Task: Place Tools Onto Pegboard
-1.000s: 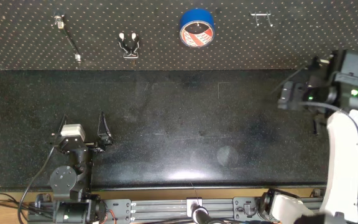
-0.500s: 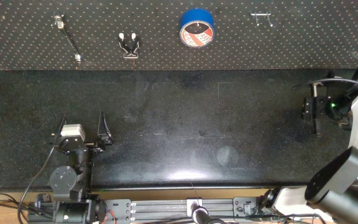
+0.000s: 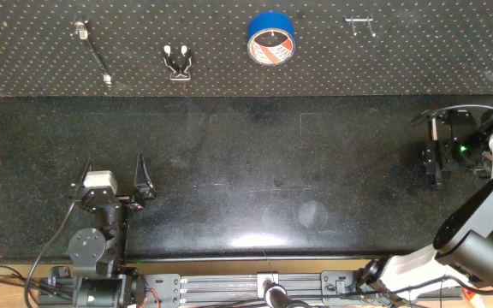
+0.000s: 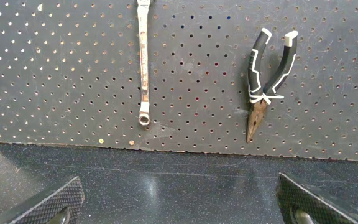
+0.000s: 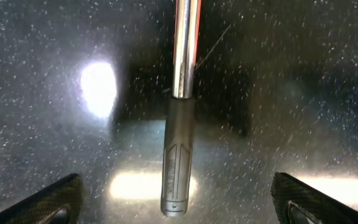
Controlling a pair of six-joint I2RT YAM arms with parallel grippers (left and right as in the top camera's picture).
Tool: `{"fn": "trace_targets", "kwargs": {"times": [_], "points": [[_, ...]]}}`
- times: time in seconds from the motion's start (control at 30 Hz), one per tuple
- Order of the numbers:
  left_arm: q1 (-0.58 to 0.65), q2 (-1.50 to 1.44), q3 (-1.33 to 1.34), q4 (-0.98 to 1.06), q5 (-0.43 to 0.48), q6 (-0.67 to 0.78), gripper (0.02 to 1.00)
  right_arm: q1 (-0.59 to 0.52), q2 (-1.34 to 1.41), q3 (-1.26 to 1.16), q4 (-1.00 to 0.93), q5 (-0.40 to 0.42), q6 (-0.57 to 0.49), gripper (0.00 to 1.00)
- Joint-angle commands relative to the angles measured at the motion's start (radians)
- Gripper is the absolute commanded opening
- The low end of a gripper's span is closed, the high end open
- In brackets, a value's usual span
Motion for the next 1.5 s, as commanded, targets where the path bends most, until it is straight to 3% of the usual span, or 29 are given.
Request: {"fn": "trace_targets", "kwargs": {"times": [0.03, 0.3, 0.47, 0.97, 1.03, 1.07, 1.17, 1.23, 1.33, 1.5], "points": [[-0.005, -0.008, -0.002, -0.005, -0.015, -0.005, 0.996, 0.001, 0.017, 0.01, 0.025, 0.005, -0.048, 0.978], [-0.005, -0.008, -0.002, -0.005, -0.015, -0.005, 0.996, 0.009, 0.048, 0.01, 0.035, 0.005, -0.086, 0.978], [-0.005, -0.008, -0.002, -0.005, -0.015, -0.005, 0.996, 0.086, 0.048, 0.01, 0.061, 0.025, -0.092, 0.978], [-0.005, -0.008, -0.002, -0.005, -0.015, -0.005, 0.996, 0.04, 0.095, 0.01, 0.034, 0.024, -0.069, 0.993], [-0.005, -0.008, -0.002, -0.005, -0.015, -0.005, 0.996, 0.04, 0.095, 0.01, 0.032, 0.047, -0.069, 0.877], [-0.005, -0.008, -0.002, -0.005, -0.015, -0.005, 0.996, 0.04, 0.095, 0.01, 0.032, 0.051, -0.069, 0.698], [-0.005, -0.008, -0.002, -0.005, -0.015, -0.005, 0.996, 0.04, 0.095, 0.01, 0.03, 0.083, -0.037, 0.544], [-0.005, -0.008, -0.002, -0.005, -0.015, -0.005, 0.996, 0.04, 0.095, 0.009, 0.03, 0.127, 0.01, 0.496], [-0.005, -0.008, -0.002, -0.005, -0.015, -0.005, 0.996, 0.04, 0.095, 0.01, 0.03, 0.129, 0.016, 0.4], [-0.005, -0.008, -0.002, -0.005, -0.015, -0.005, 0.996, 0.04, 0.095, 0.01, 0.035, 0.129, 0.017, 0.349]]}}
